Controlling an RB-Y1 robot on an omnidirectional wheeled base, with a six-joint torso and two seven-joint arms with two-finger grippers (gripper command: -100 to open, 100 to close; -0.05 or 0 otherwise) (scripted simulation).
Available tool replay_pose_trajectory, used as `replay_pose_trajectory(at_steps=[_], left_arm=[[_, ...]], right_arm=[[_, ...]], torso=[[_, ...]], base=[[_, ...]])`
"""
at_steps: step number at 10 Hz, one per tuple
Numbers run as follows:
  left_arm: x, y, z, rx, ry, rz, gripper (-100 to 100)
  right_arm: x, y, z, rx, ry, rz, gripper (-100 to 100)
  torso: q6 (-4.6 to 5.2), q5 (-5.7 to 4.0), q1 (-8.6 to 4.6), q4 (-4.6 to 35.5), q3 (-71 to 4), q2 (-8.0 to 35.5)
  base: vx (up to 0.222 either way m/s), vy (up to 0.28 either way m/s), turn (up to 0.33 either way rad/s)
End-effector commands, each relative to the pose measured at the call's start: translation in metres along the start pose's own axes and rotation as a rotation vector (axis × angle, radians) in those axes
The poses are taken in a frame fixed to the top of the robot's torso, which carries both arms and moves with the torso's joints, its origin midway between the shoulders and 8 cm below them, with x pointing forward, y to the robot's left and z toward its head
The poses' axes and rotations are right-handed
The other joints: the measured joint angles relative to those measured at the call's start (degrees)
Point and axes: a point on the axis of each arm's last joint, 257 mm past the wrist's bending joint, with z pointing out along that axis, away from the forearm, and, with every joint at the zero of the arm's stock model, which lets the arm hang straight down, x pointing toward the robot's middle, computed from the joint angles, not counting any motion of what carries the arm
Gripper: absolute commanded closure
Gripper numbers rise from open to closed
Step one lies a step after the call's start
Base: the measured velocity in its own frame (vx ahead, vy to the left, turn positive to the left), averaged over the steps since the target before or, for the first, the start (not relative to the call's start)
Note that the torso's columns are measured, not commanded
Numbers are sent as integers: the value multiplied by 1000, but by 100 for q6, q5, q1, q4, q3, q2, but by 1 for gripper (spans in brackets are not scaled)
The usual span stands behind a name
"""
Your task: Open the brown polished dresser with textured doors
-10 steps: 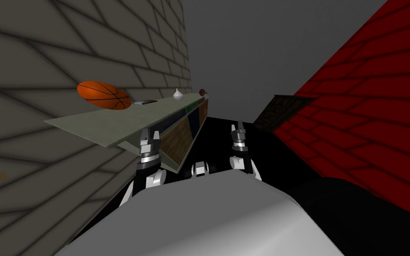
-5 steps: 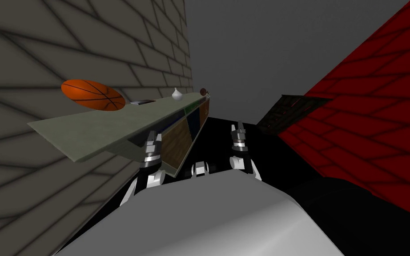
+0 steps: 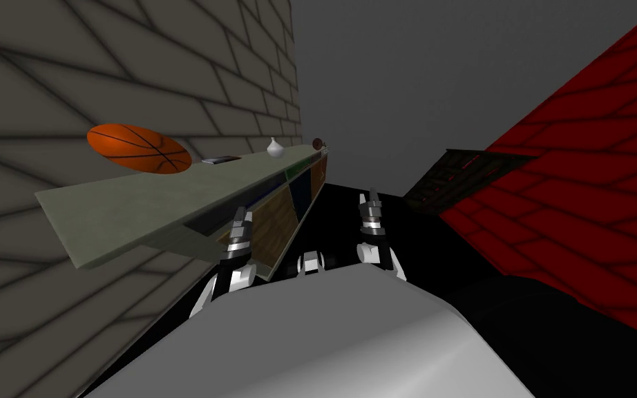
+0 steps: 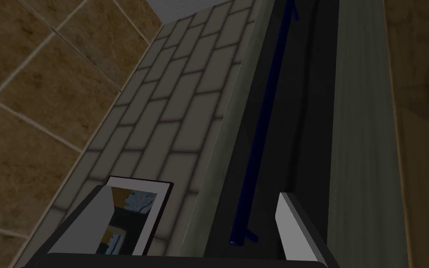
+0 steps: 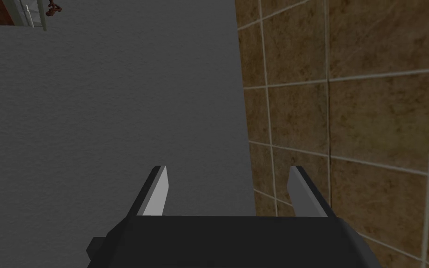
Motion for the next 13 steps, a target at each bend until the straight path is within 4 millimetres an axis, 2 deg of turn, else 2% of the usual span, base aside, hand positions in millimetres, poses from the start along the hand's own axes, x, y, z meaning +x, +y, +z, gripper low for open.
replay_pose_trajectory(at_steps=[1, 2, 3, 4, 7, 13], left_arm=[[0, 31, -7, -57, 2, 21, -100], [0, 34, -9, -65, 3, 21, -100], [-1, 49, -12, -93, 3, 30, -100], [-1, 50, -13, -95, 3, 30, -100], [-3, 83, -23, -158, 3, 49, -100], [-8, 132, -42, -258, 1, 76, -100]], right_arm=[[0, 0, 0, 0, 0, 0, 0], [0, 0, 0, 0, 0, 0, 0], [0, 0, 0, 0, 0, 0, 0], [0, 0, 0, 0, 0, 0, 0], [0, 0, 0, 0, 0, 0, 0], [0, 0, 0, 0, 0, 0, 0]], torso=[[-2, 3, 7, 0, 0, -3], [-3, 0, -8, -1, -2, -6], [0, 1, 4, 1, 1, 0], [-2, 5, 14, 2, 4, 5], [-2, 0, -5, -1, -4, -10], [23, 33, 59, -39, -52, -102]], base=[[146, -127, 114], [135, -102, 49], [134, -75, 53], [97, -57, 41], [133, -86, 85], [85, -86, 59]])
